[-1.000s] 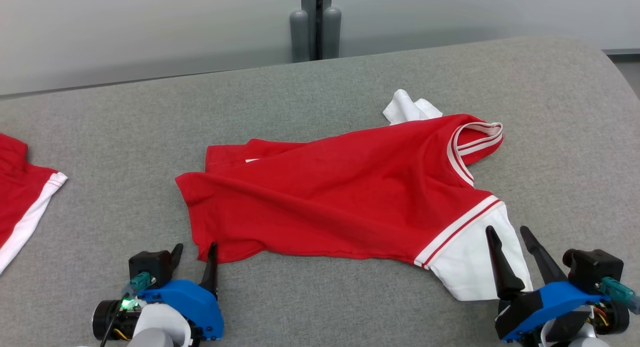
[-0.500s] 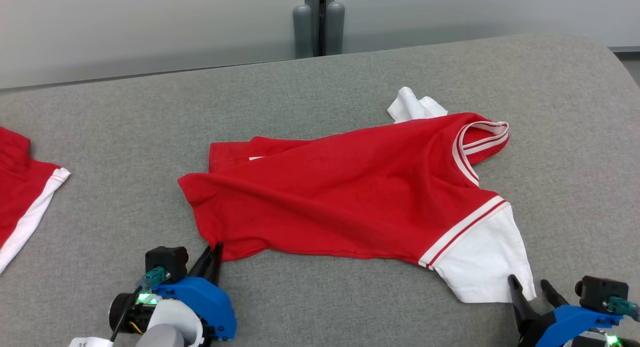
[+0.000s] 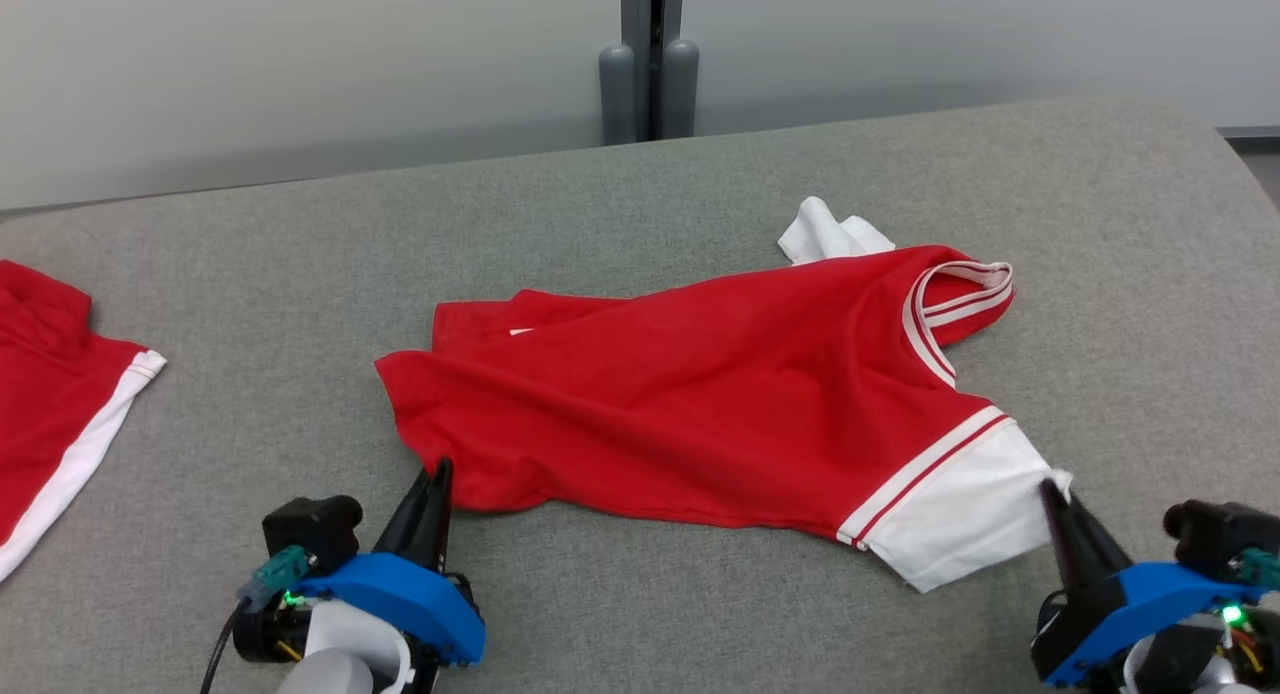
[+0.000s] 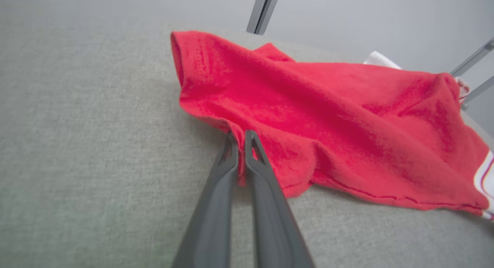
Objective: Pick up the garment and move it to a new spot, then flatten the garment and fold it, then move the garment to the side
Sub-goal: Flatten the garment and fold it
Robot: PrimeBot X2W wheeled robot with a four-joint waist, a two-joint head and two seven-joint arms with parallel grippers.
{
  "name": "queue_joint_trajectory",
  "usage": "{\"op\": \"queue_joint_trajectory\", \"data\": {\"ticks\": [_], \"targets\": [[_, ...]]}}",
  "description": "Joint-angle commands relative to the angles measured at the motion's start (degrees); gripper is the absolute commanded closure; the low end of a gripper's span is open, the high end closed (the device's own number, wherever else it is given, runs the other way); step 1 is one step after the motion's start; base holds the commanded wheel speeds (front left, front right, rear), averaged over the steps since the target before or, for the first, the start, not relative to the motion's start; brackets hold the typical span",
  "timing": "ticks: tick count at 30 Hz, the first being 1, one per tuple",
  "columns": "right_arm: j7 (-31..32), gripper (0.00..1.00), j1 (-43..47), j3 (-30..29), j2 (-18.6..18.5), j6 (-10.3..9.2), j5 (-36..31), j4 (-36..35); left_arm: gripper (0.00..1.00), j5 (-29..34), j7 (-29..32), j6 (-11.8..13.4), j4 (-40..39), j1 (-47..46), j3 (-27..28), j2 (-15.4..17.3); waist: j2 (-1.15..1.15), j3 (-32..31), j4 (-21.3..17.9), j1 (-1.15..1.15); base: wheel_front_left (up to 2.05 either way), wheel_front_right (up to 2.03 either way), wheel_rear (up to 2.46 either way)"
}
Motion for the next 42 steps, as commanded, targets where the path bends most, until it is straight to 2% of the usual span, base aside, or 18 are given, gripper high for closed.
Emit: {"op": "queue_joint_trajectory", "data": {"ticks": [1, 2, 7, 11, 16, 17, 22, 26, 32, 36, 40, 42], "targets": [[-0.29, 1.00, -0.21, -0.07, -0.27, 0.02, 0.42, -0.25, 1.00, -0.14, -0.22, -0.10, -0.41, -0.09, 0.19, -0.03, 0.00, -0.31, -0.25, 0.00, 0.00, 0.00, 0.00], [0.39, 1.00, -0.17, -1.29, -0.23, 0.01, 1.05, -4.66, 1.00, -1.98, -0.49, -0.58, -3.91, 0.23, 1.36, -0.18, 0.00, -1.27, -0.17, 0.00, 0.00, 0.00, 0.00], [3.69, 1.00, -1.01, -4.42, -0.23, 0.01, 1.03, -16.80, 1.00, -5.16, 1.33, -1.16, -15.46, -1.29, 3.60, 1.55, 0.00, -2.97, 0.56, 0.00, 0.00, 0.00, 0.00], [7.94, 1.00, -3.30, -5.32, -0.22, 0.01, -0.26, -25.79, 1.00, -8.28, 6.55, -1.52, -25.06, -2.66, 4.94, 4.10, 0.00, -3.70, 1.18, 0.00, 0.00, 0.00, 0.00], [12.14, 1.00, -9.32, -6.12, -3.12, 0.02, -0.12, -32.73, 1.00, -12.42, 14.84, -0.06, -35.18, -5.14, 7.39, 7.65, 0.00, -3.45, 1.65, 0.00, 0.00, 0.00, 0.00], [12.14, 1.00, -9.32, -6.12, -3.12, 0.02, -0.12, -32.73, 1.00, -12.42, 14.84, -0.06, -35.18, -5.14, 7.39, 7.65, 0.00, -3.45, 1.65, 0.00, 0.00, 0.00, 0.00], [15.13, 1.00, -17.59, -5.86, -8.03, 0.01, 3.04, -36.48, 1.00, -17.57, 22.25, 2.37, -43.55, -8.22, 9.99, 9.94, 0.00, -0.67, 2.34, 0.00, 0.00, 0.00, 0.00], [16.31, 1.00, -24.62, -5.93, -10.95, 0.01, 6.40, -32.40, 1.00, -18.53, 25.98, 4.34, -45.46, -11.75, 11.22, 11.42, 0.00, 4.82, 2.75, 0.00, 0.00, 0.00, 0.00], [12.35, 1.00, -40.64, -0.57, -13.10, 0.01, 10.36, -17.73, 1.00, -16.25, 27.37, 5.74, -39.42, -22.84, 12.78, 13.57, 0.00, 17.14, 2.39, 0.00, 0.00, 0.00, 0.00], [5.51, 1.00, -54.67, 4.24, -14.92, 0.01, 9.09, -6.55, 1.00, -12.40, 24.50, 5.54, -32.20, -34.59, 14.05, 15.13, 0.00, 23.10, 1.91, 0.00, 0.00, 0.00, 0.00], [-4.54, 1.00, -67.97, 6.81, -18.39, 0.01, 6.61, 1.18, 1.00, -9.79, 17.46, 4.74, -24.95, -46.77, 14.98, 13.32, 0.00, 24.81, 2.91, 0.00, 0.00, 0.00, 0.00], [-10.36, 1.00, -72.66, 6.80, -19.49, 0.01, 5.74, 3.09, 1.00, -9.02, 14.03, 3.35, -22.57, -51.51, 14.85, 12.44, 0.00, 24.39, 3.52, 0.00, 0.00, 0.00, 0.00]]}}
